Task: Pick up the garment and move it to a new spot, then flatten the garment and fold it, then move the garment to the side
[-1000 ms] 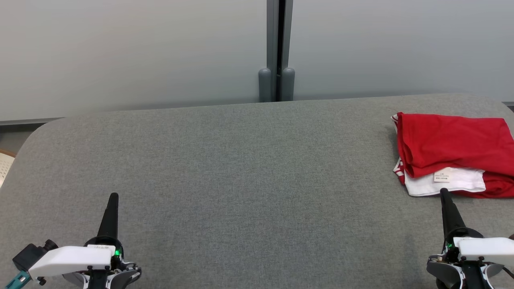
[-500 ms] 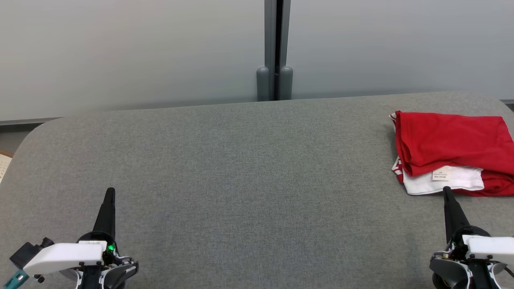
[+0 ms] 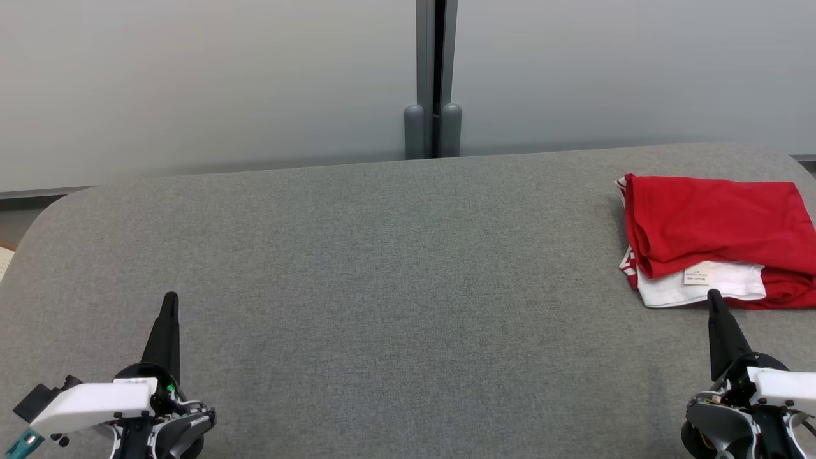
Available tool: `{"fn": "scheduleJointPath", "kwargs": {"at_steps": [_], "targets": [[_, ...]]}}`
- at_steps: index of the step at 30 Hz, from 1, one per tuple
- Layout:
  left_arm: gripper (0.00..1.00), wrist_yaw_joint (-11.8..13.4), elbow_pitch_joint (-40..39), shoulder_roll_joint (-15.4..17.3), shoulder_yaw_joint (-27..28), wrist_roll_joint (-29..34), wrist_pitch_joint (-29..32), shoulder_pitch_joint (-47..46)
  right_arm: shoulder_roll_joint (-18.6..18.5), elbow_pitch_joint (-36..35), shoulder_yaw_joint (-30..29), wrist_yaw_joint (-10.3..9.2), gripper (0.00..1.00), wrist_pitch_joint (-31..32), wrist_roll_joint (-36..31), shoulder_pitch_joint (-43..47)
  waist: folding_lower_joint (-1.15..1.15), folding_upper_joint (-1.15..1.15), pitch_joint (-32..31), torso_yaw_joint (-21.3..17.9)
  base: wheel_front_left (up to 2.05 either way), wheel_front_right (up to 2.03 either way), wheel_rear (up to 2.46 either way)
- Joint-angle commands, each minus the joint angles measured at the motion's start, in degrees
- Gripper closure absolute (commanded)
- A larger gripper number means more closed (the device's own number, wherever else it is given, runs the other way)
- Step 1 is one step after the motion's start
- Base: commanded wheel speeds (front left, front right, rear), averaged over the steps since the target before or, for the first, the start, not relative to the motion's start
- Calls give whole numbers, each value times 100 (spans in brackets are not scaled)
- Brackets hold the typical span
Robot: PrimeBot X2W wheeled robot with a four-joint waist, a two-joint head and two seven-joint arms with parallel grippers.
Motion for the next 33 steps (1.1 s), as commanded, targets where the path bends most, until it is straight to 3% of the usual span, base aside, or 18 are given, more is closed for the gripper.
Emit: {"fn": "scheduleJointPath", "kwargs": {"at_steps": [1,33], "targets": [[100,-40,-26,30,34,-114,38,-102,-20,-26,-30,0,100,42,107,-38,0,0,2,-3,0,0,0],[100,-43,-25,30,46,-191,65,-89,11,-23,-85,0,100,103,147,-55,0,0,7,-11,0,0,0]]}}
